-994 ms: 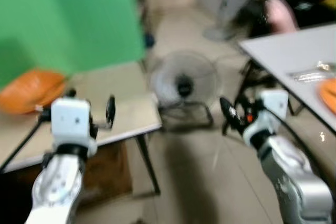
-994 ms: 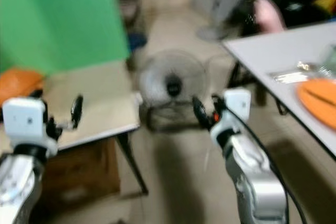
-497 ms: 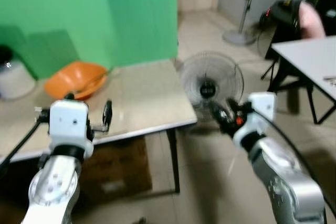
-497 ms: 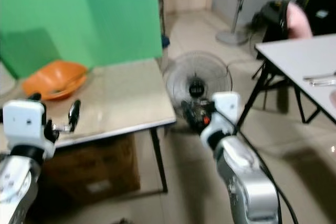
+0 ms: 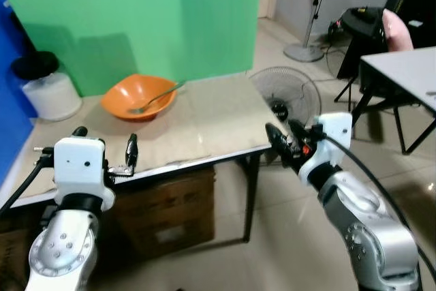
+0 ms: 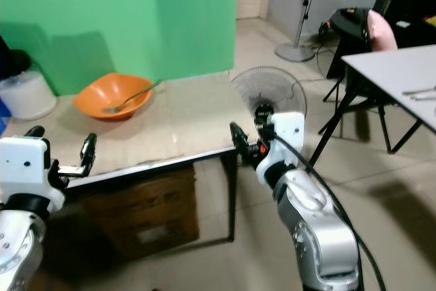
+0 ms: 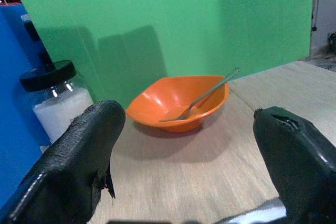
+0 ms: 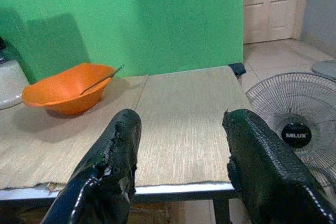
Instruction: Setting the table
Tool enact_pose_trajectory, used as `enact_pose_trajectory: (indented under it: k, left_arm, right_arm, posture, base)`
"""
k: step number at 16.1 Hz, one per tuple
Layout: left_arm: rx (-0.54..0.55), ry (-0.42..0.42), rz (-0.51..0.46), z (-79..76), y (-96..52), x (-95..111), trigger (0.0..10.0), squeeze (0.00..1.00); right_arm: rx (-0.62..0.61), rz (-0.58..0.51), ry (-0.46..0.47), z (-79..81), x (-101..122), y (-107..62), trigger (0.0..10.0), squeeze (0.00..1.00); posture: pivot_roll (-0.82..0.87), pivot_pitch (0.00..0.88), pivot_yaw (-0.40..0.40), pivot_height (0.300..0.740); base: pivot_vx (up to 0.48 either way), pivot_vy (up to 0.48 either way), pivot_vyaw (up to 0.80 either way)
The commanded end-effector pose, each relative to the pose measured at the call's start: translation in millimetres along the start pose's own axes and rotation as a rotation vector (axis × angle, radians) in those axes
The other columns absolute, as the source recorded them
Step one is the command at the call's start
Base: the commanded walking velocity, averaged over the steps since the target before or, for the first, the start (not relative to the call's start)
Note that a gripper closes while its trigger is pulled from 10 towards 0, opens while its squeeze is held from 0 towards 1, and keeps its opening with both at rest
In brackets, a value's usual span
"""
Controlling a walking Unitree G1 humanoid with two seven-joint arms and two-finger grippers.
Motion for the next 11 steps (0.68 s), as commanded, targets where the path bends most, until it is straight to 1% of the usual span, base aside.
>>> enact_pose_trajectory:
  k: [1,3,4,6,11]
  left_arm:
    - [0.015,-0.011,-0.006,1.4,-1.3,4.1,10.0,0.00]
    - [0.006,-0.013,-0.030,0.9,-2.3,7.5,10.0,0.00]
    - [0.007,-0.009,-0.030,1.3,-3.0,7.1,10.0,0.00]
    - [0.017,-0.006,-0.022,3.5,-4.2,5.7,10.0,0.00]
    - [0.018,-0.003,-0.018,5.5,-3.3,4.3,10.0,0.00]
  right_arm:
    - [0.013,0.033,-0.014,-0.2,-3.1,3.0,10.0,0.00]
    - [0.025,0.041,-0.025,1.5,-3.0,6.5,10.0,0.00]
    - [0.029,0.043,-0.026,1.9,-2.5,8.6,10.0,0.00]
    - [0.013,0.030,0.004,0.0,-1.0,11.1,10.0,0.00]
    - [0.011,0.023,-0.023,-0.9,-0.3,13.9,10.0,0.00]
  posture:
    - [0.01,0.000,0.048,0.740]
    - [0.01,0.000,0.042,0.740]
    - [0.02,0.000,0.036,0.740]
    - [0.02,0.000,0.031,0.740]
    - [0.02,0.000,0.035,0.740]
  base:
    - [0.000,0.000,0.00]
    - [0.000,0.000,0.68]
    - [0.311,0.000,0.80]
    - [0.390,0.000,0.00]
    - [0.403,0.000,0.00]
Point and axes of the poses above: a point about 5 cm out from each wrist's last joint towards the gripper, its own y axis pointing out of the wrist towards the gripper, its own x axis along the axis of the wrist's last joint, z = x × y, the point moved 2 cm from there along y, pointing out of the wrist towards the gripper, and after that the axes turned 14 degrees about y, right-handed, at the moved point
